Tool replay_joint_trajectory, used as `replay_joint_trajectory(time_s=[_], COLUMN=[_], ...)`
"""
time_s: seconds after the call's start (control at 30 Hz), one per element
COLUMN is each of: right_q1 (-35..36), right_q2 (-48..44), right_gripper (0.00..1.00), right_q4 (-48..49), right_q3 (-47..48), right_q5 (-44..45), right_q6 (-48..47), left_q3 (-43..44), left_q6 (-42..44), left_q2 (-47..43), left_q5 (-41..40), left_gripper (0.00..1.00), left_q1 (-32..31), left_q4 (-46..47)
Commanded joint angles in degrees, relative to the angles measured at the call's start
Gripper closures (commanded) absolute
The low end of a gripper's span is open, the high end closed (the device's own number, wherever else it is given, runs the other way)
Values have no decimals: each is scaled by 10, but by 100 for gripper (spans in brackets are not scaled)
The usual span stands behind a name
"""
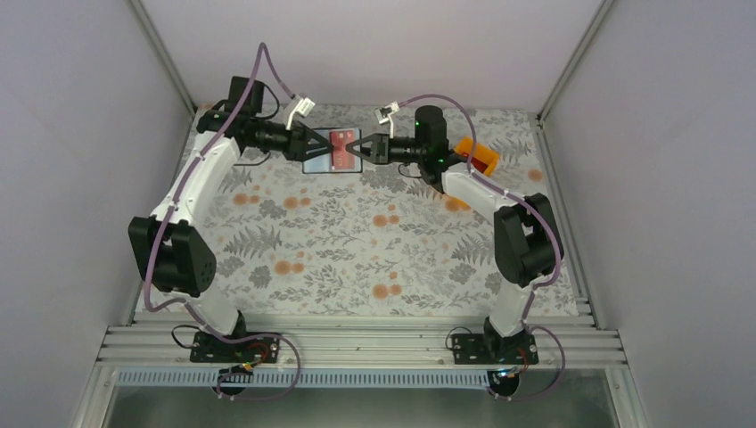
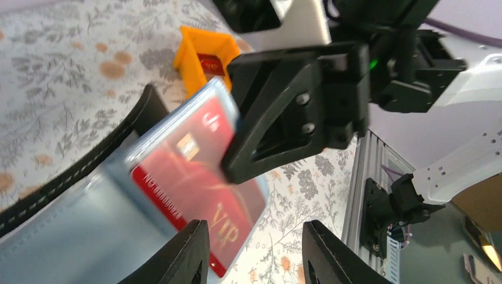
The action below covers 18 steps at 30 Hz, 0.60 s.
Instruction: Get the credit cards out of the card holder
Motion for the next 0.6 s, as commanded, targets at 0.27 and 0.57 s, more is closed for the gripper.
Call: replay_joint_trajectory(time_s=[0.27, 0.57], right_q1=[-3, 3], right_q2=[-42, -44], right_gripper=[96, 96], right_q4=[23, 40], right_q3=[23, 23], right_q5=[-28, -46], right_q6=[-16, -13], left_q3=[-26, -13], left_q6=[-24, -28], left_q2=[3, 12], left_q5=[-1, 33], left_gripper=[60, 60], left_q1=[0, -19], left_q4=[20, 37])
